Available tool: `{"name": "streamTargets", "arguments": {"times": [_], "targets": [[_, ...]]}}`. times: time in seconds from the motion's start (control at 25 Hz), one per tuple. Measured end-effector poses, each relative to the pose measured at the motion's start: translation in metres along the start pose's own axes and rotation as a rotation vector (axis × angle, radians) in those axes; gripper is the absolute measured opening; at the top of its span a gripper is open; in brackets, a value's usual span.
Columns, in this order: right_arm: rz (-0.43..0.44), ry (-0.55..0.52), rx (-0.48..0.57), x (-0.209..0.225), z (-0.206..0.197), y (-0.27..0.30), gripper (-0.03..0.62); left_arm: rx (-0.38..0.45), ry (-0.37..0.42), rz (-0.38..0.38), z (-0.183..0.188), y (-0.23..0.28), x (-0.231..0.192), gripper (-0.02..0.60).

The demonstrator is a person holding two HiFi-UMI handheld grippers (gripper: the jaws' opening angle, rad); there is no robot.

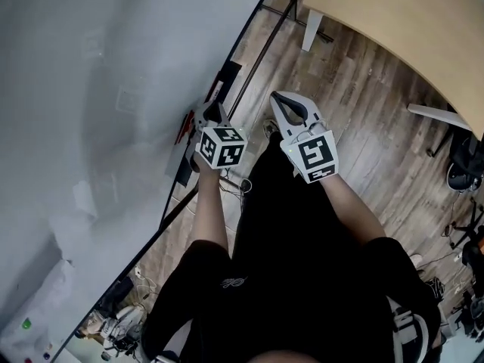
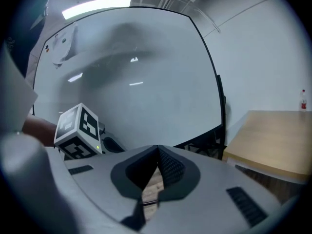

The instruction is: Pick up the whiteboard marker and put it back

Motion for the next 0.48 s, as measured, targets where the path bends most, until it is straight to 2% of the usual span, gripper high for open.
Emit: {"name": "streamTargets", "arguments": {"times": [0.2, 0.4, 0.48], "targets": [[0.041, 0.013, -0.029, 0.007, -0.016, 0.003, 0.001, -0.059, 0.026, 0.003, -0.001, 0.017, 0.001, 0.006], [0.039, 0.034, -0.046, 0.019, -0.023, 0.001, 0.002, -0.120, 0.022, -0.004, -0.003, 0.033, 0.002, 0.009], [0.033, 0.040, -0.054, 0.025, -0.026, 0.001, 0.002, -0.134, 0.014, -0.009, -0.003, 0.038, 0.002, 0.058]]}}
Point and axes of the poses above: the fingertips, and each gripper's own axes: y forward along the fingers, x to its right, z out of its top, the point moved 8 cm from there along -y, backward along the fingers
